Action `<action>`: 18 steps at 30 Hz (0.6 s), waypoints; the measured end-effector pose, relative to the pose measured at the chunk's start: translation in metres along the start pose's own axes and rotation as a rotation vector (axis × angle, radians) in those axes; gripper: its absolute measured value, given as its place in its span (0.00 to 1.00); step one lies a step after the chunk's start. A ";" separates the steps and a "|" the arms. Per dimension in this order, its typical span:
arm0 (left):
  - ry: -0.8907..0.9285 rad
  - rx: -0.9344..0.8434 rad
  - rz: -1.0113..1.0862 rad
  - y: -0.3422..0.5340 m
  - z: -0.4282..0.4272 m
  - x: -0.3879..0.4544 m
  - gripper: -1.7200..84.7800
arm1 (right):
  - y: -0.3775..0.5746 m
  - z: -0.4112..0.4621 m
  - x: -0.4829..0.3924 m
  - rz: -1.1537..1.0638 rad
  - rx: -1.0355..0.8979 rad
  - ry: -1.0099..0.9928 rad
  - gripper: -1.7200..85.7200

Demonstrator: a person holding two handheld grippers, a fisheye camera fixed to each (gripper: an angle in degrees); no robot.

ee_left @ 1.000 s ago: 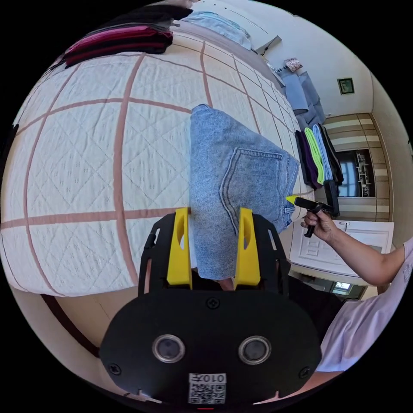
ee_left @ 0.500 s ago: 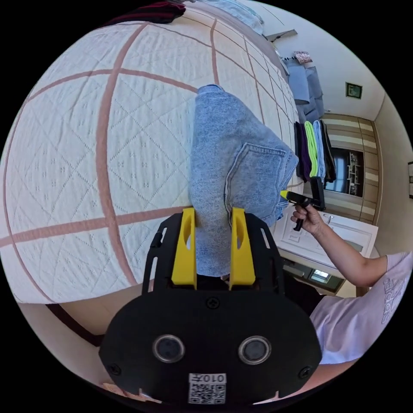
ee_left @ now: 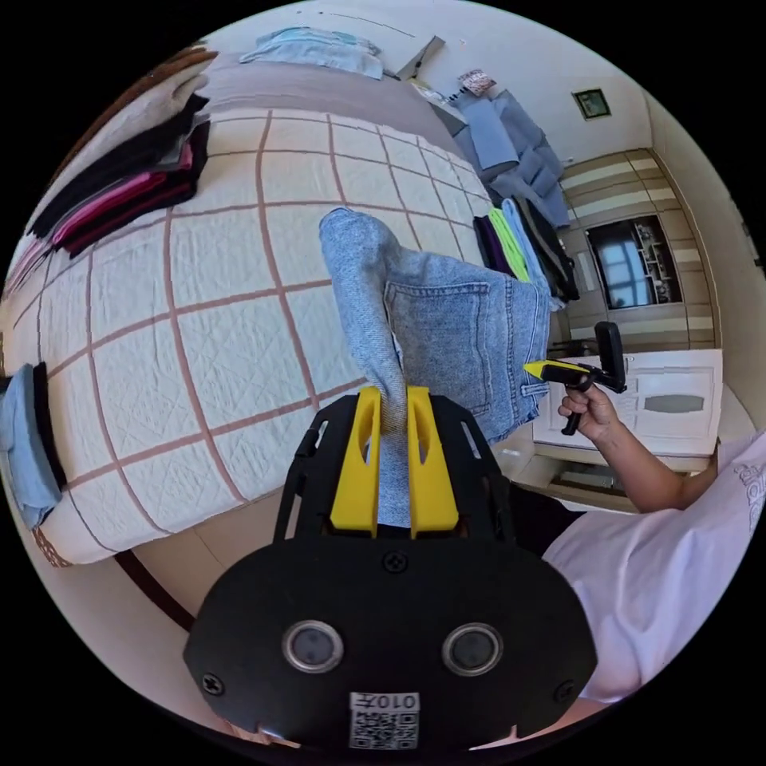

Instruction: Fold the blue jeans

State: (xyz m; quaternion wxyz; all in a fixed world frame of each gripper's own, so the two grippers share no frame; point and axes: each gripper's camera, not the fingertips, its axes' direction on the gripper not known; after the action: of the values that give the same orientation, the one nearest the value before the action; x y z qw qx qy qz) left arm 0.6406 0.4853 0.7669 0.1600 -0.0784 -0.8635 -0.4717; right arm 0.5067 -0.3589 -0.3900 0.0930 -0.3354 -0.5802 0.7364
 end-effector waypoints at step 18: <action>-0.092 0.012 0.533 -0.292 -0.179 0.471 0.09 | 0.256 -0.080 0.162 0.122 0.473 -0.048 0.12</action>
State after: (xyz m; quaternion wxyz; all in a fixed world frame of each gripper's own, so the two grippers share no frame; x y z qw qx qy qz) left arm 0.1517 0.1694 0.7913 0.2399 -0.3234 -0.8216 -0.4036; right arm 0.4964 -0.2892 -0.6956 0.1106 -0.3213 -0.3721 0.8637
